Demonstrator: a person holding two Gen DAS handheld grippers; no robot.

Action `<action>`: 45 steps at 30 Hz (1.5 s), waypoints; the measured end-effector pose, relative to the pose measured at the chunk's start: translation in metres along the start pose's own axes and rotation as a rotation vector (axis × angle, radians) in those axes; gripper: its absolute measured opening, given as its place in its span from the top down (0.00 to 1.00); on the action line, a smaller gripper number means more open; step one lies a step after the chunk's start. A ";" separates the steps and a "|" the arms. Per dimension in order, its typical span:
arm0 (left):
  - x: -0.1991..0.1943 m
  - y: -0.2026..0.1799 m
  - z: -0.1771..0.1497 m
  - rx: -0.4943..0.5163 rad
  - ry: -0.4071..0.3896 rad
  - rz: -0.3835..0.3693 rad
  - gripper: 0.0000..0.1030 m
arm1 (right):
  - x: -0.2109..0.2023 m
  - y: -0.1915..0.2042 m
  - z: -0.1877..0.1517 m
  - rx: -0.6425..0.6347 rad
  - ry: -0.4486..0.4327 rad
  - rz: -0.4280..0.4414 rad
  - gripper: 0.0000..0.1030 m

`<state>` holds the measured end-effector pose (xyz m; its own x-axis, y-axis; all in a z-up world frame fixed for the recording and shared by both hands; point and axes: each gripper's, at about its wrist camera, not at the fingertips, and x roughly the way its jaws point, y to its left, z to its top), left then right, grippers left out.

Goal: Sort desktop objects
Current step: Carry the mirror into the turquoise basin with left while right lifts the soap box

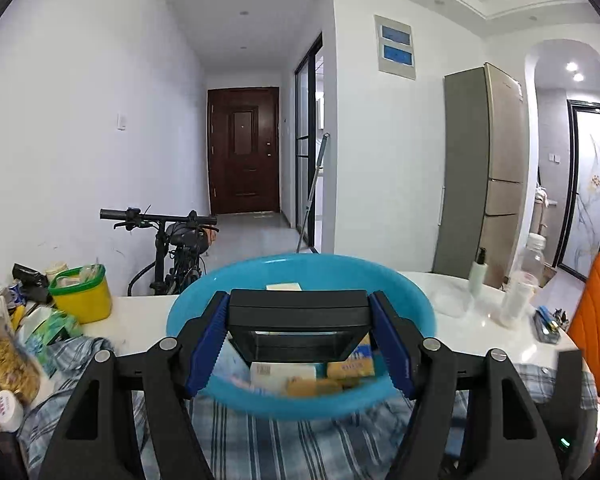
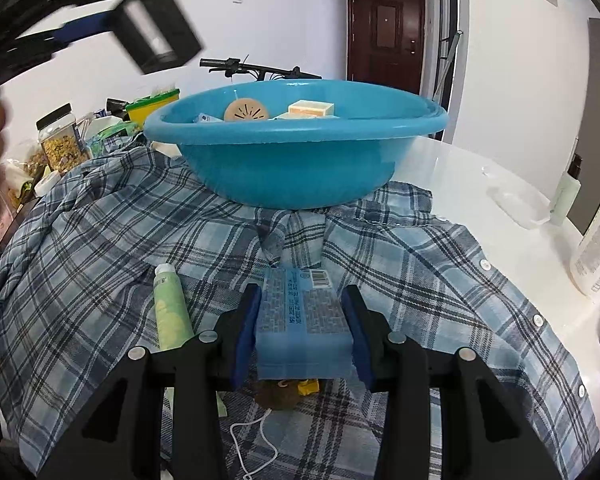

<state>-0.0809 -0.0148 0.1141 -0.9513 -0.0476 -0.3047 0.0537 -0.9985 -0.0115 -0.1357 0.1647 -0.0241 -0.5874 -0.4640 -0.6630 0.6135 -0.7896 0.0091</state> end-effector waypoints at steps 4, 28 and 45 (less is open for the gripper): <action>0.028 0.008 -0.007 -0.023 0.006 -0.013 0.30 | -0.002 0.000 0.000 0.001 -0.018 -0.013 0.61; 0.040 0.037 -0.033 -0.067 -0.007 0.005 0.30 | 0.000 -0.005 0.003 0.023 0.018 -0.082 0.61; 0.048 0.030 -0.038 -0.047 0.033 0.001 0.30 | 0.005 -0.017 0.001 0.072 0.053 0.002 0.62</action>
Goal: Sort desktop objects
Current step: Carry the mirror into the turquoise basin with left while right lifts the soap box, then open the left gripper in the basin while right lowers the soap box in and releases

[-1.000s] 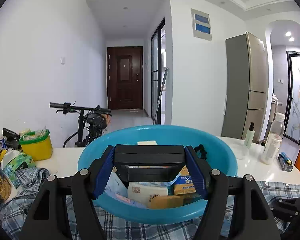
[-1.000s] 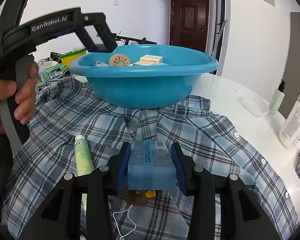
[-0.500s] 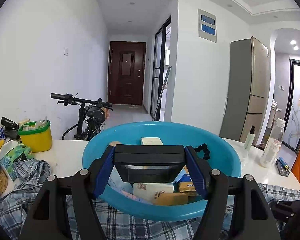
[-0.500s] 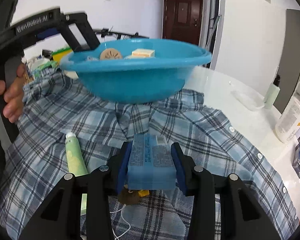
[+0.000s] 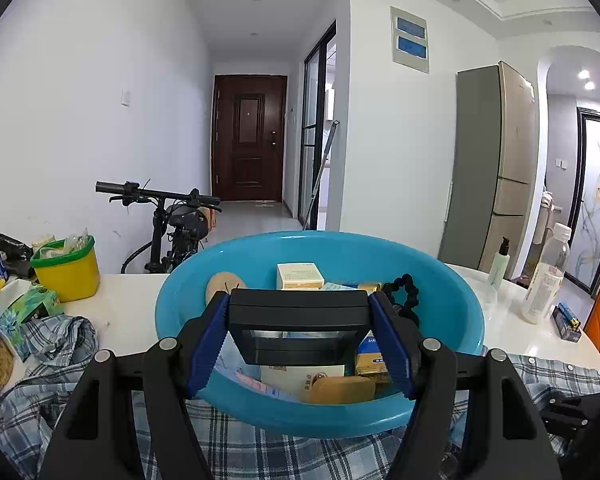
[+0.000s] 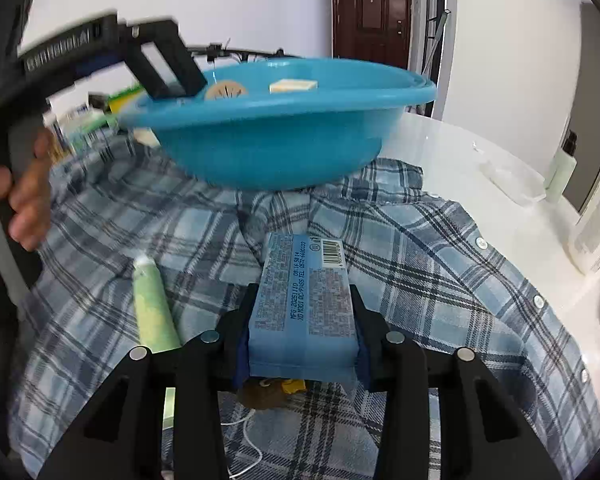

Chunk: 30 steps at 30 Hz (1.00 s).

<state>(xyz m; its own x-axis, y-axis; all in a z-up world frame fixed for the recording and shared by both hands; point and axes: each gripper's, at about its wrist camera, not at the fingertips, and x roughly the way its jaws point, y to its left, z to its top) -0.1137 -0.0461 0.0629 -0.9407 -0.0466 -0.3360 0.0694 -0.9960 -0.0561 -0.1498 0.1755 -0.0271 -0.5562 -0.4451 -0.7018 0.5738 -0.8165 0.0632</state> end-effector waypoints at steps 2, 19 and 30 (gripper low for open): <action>0.000 0.001 0.000 -0.007 -0.001 0.000 0.30 | -0.007 0.001 0.003 -0.001 -0.025 0.002 0.62; 0.000 0.004 0.002 -0.018 0.008 0.024 0.30 | -0.049 0.010 0.117 -0.043 -0.317 0.025 0.62; 0.005 0.004 -0.002 -0.027 0.028 0.023 0.30 | 0.012 0.024 0.143 -0.029 -0.356 0.072 0.62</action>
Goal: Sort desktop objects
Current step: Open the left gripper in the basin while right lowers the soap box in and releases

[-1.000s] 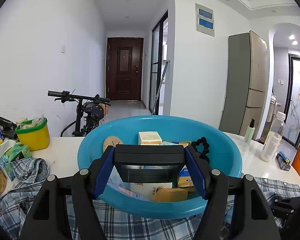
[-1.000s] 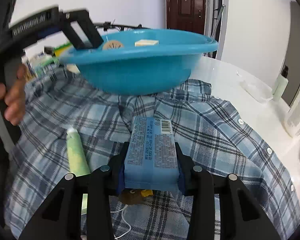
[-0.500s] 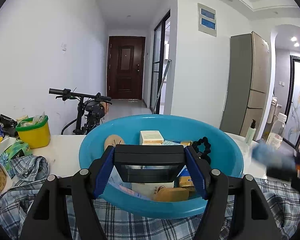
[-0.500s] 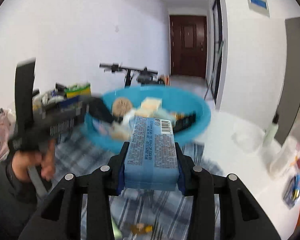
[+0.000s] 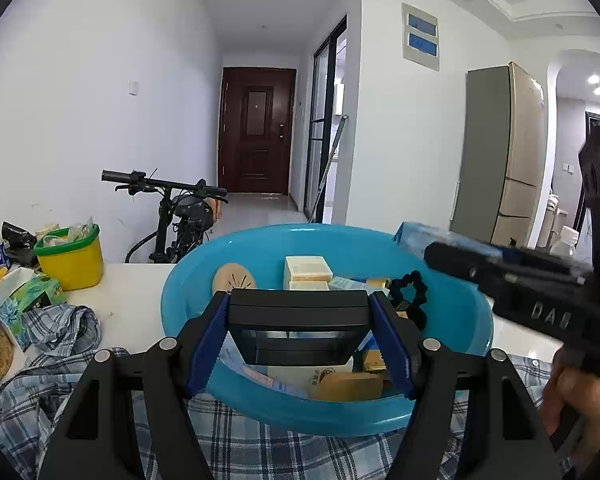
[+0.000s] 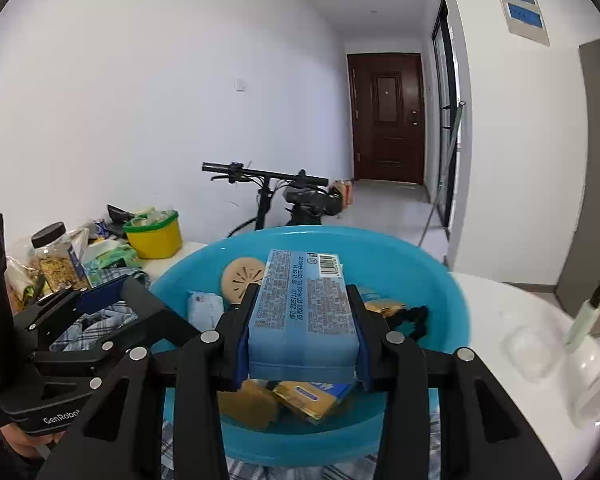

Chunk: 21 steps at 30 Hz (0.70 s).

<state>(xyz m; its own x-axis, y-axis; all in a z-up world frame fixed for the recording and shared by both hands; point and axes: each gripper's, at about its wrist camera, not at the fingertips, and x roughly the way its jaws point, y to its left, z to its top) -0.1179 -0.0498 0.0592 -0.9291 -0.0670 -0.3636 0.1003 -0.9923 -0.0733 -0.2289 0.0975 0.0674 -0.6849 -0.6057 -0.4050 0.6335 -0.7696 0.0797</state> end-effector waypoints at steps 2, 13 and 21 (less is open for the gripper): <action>0.002 -0.001 -0.001 -0.001 0.005 -0.001 0.30 | 0.005 0.001 -0.005 0.003 0.009 0.002 0.62; 0.005 -0.002 -0.005 0.004 0.012 0.020 0.30 | -0.001 -0.003 -0.015 -0.016 0.010 -0.023 0.62; 0.003 -0.005 -0.002 0.012 0.004 0.008 0.30 | -0.004 -0.009 -0.016 0.002 0.007 -0.008 0.62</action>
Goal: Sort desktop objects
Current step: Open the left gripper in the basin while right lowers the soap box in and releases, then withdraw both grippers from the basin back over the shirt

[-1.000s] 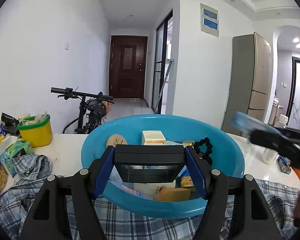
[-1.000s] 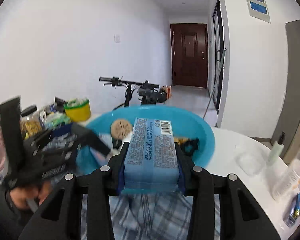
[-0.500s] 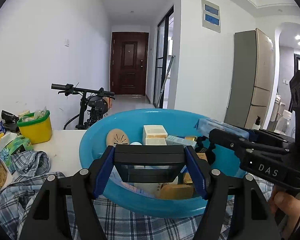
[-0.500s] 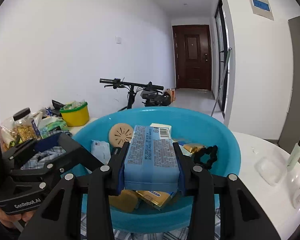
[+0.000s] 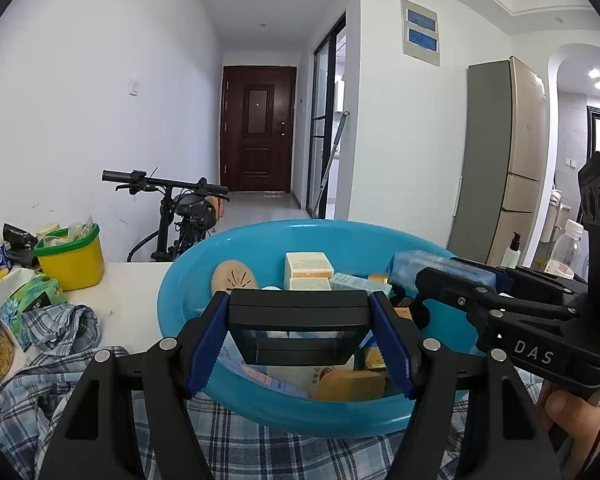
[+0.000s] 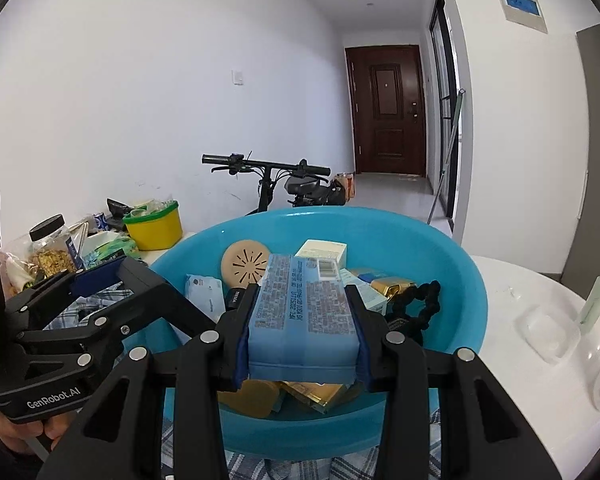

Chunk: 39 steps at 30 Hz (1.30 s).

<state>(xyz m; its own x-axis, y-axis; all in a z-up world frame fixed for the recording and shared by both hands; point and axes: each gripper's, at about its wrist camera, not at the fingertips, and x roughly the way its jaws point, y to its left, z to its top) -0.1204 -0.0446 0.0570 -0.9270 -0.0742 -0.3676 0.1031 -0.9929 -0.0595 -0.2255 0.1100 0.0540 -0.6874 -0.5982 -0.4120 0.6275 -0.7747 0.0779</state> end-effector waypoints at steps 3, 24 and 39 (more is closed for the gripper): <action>-0.001 -0.002 0.002 0.007 -0.005 0.004 0.30 | 0.000 -0.001 0.000 0.001 0.002 0.000 0.62; -0.003 0.005 0.004 0.004 -0.020 0.092 0.00 | -0.003 0.007 0.003 -0.011 -0.019 0.019 0.62; -0.004 0.021 0.005 -0.095 0.001 0.060 0.00 | -0.006 -0.015 0.004 0.110 -0.039 -0.001 0.00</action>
<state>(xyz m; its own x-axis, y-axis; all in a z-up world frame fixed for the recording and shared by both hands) -0.1166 -0.0659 0.0622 -0.9177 -0.1334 -0.3742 0.1926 -0.9733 -0.1252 -0.2316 0.1244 0.0586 -0.7029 -0.6036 -0.3762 0.5845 -0.7916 0.1781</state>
